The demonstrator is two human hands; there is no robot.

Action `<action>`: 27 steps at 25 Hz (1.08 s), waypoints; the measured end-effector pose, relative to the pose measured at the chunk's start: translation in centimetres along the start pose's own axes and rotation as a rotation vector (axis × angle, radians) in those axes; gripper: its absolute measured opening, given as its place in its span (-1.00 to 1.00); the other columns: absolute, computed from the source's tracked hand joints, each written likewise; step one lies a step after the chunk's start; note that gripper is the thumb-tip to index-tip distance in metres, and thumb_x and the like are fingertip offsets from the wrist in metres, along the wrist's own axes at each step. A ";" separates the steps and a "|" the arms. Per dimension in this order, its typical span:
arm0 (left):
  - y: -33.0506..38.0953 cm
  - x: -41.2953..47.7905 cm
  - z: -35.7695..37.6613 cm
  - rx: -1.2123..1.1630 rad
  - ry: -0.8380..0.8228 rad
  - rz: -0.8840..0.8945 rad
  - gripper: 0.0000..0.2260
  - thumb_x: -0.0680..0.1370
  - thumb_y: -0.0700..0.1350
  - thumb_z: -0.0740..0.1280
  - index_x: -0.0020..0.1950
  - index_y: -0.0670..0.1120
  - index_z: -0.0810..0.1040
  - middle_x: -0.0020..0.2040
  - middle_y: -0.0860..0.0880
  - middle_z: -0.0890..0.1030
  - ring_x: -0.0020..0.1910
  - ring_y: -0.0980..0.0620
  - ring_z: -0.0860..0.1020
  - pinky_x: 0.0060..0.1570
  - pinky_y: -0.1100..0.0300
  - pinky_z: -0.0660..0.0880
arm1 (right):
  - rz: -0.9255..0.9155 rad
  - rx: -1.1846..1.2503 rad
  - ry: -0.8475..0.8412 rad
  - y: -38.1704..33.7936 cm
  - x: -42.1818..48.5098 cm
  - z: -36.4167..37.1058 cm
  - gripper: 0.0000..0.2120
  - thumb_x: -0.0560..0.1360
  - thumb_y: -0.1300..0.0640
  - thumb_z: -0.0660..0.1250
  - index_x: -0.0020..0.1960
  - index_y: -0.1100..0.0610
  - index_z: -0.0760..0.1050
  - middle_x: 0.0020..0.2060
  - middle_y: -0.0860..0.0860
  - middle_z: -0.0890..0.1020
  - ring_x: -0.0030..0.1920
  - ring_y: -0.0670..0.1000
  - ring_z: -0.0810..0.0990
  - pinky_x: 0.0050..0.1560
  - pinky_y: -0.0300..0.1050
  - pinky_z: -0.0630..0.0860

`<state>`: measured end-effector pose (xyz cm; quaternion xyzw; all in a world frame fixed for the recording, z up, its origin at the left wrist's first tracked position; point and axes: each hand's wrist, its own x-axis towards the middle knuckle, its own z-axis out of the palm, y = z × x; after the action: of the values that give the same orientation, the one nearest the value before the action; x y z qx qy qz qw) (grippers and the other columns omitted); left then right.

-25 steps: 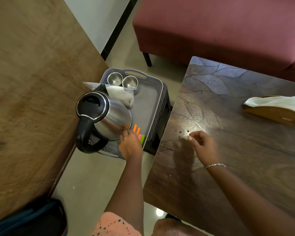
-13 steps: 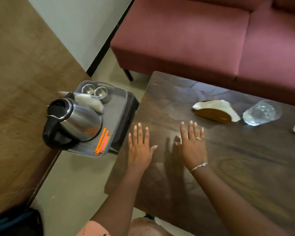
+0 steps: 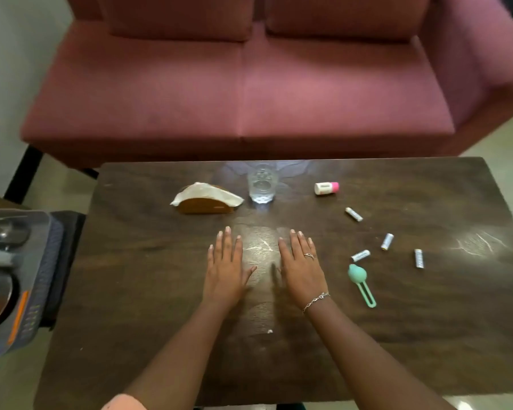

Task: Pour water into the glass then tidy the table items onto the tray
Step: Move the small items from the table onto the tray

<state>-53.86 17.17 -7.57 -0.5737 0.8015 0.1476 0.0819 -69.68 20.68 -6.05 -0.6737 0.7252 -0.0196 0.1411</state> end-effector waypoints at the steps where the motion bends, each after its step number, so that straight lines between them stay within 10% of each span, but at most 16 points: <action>1: 1.6 0.7 -0.1 0.014 0.001 0.039 -0.36 0.58 0.20 -0.01 0.51 -0.10 -0.15 0.53 -0.16 -0.23 0.52 -0.13 -0.22 0.48 -0.03 -0.15 | 0.016 0.018 -0.004 1.7 -0.3 -0.2 -0.51 0.52 0.15 0.21 0.41 0.22 0.20 0.43 0.30 0.20 0.45 0.27 0.12 0.45 0.17 -0.02; 14: 14.2 9.5 0.7 0.150 -0.083 0.279 -0.33 0.57 0.13 0.14 0.51 -0.14 -0.10 0.55 -0.15 -0.06 0.53 -0.09 -0.13 0.48 -0.02 -0.18 | 0.580 0.279 -0.188 18.3 -4.8 1.7 -0.78 0.46 0.16 0.30 0.06 0.21 0.40 0.07 0.16 0.49 0.07 0.23 0.48 -0.07 0.03 0.42; 22: 16.8 18.3 1.4 0.205 -0.015 0.370 -0.38 0.51 -0.02 0.31 0.46 -0.21 0.12 0.48 -0.18 0.22 0.50 -0.14 0.11 0.49 -0.03 0.01 | 0.241 0.083 -0.212 18.8 -3.1 4.7 -0.61 0.47 0.23 0.27 0.28 0.15 0.34 0.15 0.11 0.47 0.11 0.15 0.48 -0.04 0.00 0.50; 27: 19.0 23.6 2.7 0.136 0.048 0.335 -0.45 0.48 -0.11 0.36 0.38 -0.23 0.24 0.38 -0.21 0.36 0.39 -0.17 0.28 0.42 -0.01 0.18 | 0.178 -0.014 -0.096 18.8 -2.4 5.3 -0.68 0.00 0.27 0.59 -0.31 0.15 0.56 -0.40 0.05 0.59 -0.43 0.06 0.57 -0.55 -0.18 0.48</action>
<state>-79.62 2.58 -14.51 -0.4285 0.8957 0.0911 0.0756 -86.57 25.66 -14.79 -0.6078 0.7746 0.0303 0.1723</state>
